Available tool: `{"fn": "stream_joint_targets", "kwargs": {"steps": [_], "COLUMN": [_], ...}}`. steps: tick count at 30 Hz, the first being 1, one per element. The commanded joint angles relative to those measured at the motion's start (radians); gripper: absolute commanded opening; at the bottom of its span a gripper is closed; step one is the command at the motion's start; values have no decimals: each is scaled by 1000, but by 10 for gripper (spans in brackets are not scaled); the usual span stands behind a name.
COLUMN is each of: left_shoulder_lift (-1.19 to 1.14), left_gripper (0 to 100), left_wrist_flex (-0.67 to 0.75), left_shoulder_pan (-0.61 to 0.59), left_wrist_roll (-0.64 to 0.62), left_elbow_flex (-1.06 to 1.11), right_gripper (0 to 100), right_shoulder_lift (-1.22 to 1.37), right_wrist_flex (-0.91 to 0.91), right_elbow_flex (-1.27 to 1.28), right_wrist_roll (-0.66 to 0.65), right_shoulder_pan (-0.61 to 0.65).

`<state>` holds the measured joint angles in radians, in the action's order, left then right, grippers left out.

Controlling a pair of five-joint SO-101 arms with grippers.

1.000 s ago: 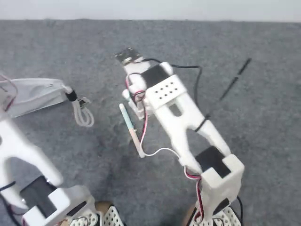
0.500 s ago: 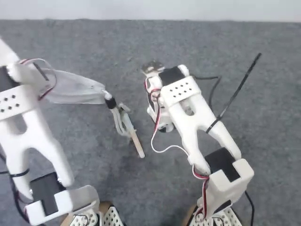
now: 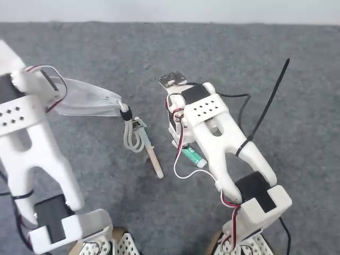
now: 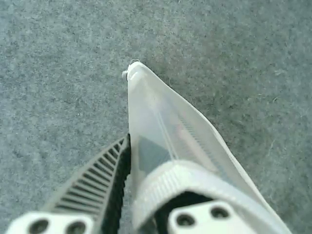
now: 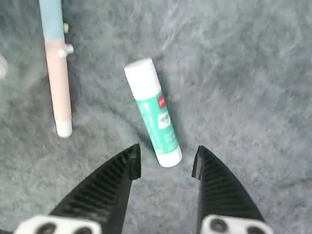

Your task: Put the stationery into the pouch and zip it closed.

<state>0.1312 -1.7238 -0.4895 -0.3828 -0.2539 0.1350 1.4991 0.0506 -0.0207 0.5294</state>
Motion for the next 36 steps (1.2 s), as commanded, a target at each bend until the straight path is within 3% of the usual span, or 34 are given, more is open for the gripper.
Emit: {"fn": "stream_joint_targets", "kwargs": {"steps": [1, 9, 18, 21, 24, 29, 36], "left_shoulder_lift": [6, 5, 6, 5, 5, 5, 5], "left_gripper": [13, 13, 13, 13, 13, 13, 13], "left_wrist_flex": [-28, -14, -12, -8, -6, -6, -6], "left_shoulder_pan": [3, -40, -51, -52, -52, -52, -52], "left_wrist_roll": [8, 8, 9, 17, 28, 31, 31], "left_elbow_flex": [-42, -42, -27, -27, -25, -16, -16], "right_gripper": [156, 156, 154, 99, 0, 7, 6], "right_shoulder_lift": [-59, 58, 240, 252, 251, 199, -113], "right_wrist_flex": [-58, -179, -311, -320, -318, -280, -87], "right_elbow_flex": [2, 38, 35, 35, 34, 35, 40], "right_wrist_roll": [-6, -8, -11, -11, -11, -9, -8], "right_shoulder_pan": [2, 84, 77, 61, 64, 67, 104]}}
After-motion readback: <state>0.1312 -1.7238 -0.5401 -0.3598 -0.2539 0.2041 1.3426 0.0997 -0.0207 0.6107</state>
